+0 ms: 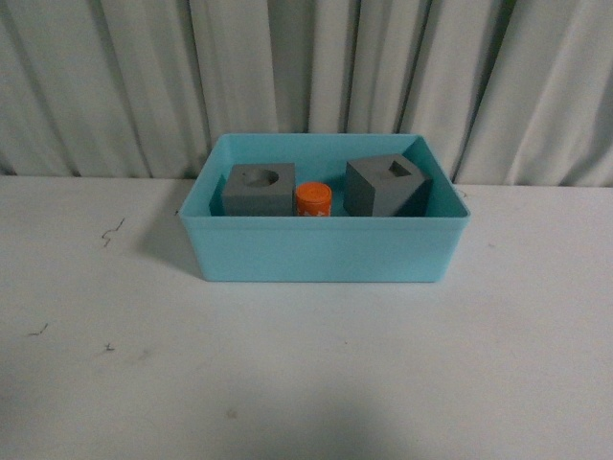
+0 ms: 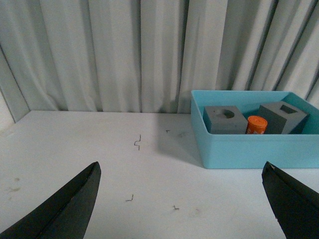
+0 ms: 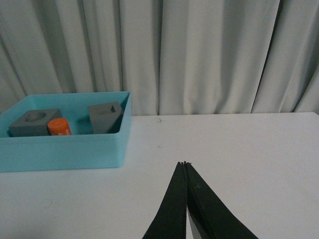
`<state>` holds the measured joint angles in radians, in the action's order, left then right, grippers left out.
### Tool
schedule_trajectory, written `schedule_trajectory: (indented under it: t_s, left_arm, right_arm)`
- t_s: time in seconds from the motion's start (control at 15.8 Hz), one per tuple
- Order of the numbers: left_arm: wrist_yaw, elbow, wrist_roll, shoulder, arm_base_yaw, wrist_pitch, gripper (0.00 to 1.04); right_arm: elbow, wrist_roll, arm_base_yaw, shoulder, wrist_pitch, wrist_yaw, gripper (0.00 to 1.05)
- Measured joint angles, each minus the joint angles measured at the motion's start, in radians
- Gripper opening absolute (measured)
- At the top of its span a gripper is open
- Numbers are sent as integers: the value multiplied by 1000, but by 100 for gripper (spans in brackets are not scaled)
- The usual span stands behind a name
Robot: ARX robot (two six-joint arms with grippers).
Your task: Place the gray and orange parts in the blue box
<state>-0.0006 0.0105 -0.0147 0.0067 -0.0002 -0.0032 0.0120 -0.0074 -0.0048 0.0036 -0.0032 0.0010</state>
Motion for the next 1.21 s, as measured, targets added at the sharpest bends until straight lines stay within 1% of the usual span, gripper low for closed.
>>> schedule_trajectory:
  t_s: [0.51,0.57,0.63,0.7,0.76,0.83,0.89,0.95,1.02,1.21]
  left_arm:
    - [0,0,0,0,0,0,98]
    - [0,0,0,0,0,0,98]
    - [0,0,0,0,0,0,98]
    - [0,0,0,0,0,0,98]
    - [0,0,0,0,0,0,98]
    - [0,0,0,0,0,0,98]
    - [0,0,0,0,0,0,98]
    - [0,0,0,0,0,0,98]
    - [0,0,0,0,0,0,98]
    - [0,0,0,0,0,0,98]
  right_arm:
    - [0,0,0,0,0,0,2]
    - [0,0,0,0,0,0,9]
    - [0,0,0,0,0,0,43]
    - [0,0,0,0,-1,0,63]
    - [0,0,0,0,0,0,73]
    - [0,0,0,0,-1,0,85]
    - [0,0,0,0,-1,0,94]
    - [0,0,0,0,0,0,100]
    - [0,0,0,0,0,0,98]
    - [0,0,0,0,0,0,98]
